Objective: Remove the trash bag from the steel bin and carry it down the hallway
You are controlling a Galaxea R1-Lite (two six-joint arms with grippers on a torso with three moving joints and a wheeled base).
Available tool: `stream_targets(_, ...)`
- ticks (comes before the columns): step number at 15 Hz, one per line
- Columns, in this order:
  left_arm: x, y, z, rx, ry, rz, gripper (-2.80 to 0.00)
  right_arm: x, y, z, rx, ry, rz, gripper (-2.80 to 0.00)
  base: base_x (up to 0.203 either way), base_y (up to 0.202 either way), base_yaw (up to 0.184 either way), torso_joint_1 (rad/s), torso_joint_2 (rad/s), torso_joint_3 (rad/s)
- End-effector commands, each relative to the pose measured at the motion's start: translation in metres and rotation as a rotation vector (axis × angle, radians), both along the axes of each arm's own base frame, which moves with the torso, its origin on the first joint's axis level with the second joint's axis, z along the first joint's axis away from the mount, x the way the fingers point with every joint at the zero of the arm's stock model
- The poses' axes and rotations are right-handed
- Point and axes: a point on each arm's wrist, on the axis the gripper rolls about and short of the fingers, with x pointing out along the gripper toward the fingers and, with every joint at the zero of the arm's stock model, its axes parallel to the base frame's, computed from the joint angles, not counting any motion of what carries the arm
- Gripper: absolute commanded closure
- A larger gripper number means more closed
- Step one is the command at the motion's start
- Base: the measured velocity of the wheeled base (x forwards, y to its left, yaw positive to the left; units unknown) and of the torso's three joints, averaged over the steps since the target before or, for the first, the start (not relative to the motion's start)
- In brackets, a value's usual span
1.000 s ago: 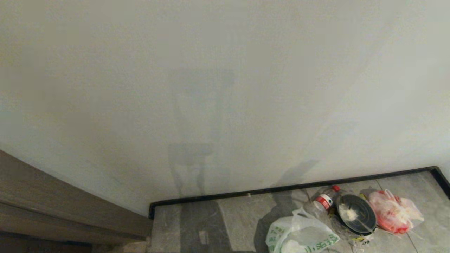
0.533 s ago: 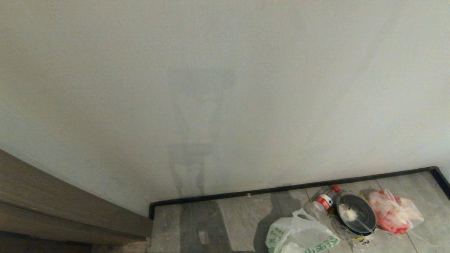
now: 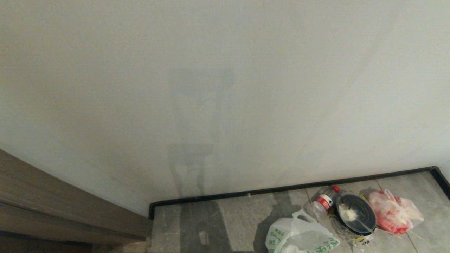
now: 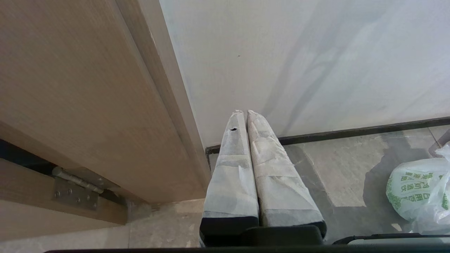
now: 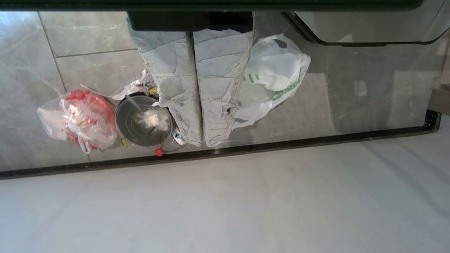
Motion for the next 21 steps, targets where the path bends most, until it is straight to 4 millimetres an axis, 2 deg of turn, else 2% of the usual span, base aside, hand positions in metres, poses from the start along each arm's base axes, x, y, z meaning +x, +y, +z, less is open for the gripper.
stream_targets(1, 0.0000, 0.0000, 0.0000, 0.000, 0.000, 0.001, 0.00, -0.0001, 0.0000, -0.0017, -0.001, 0.008, 0.001, 0.00, 0.000, 0.000, 0.000, 0.000, 0.00, 0.000)
stream_targets(9, 0.0000, 0.0000, 0.0002, 0.004, -0.002, 0.001, 0.00, 0.0000, 0.0000, -0.0017, -0.003, 0.005, 0.000, 0.00, 0.000, 0.000, 0.000, 0.001, 0.00, 0.019)
stream_targets(21, 0.0000, 0.0000, 0.0002, -0.002, -0.002, 0.001, 0.00, 0.0000, 0.0000, -0.0021, 0.007, 0.010, -0.001, 0.00, 0.000, 0.000, 0.000, 0.002, 0.00, 0.196)
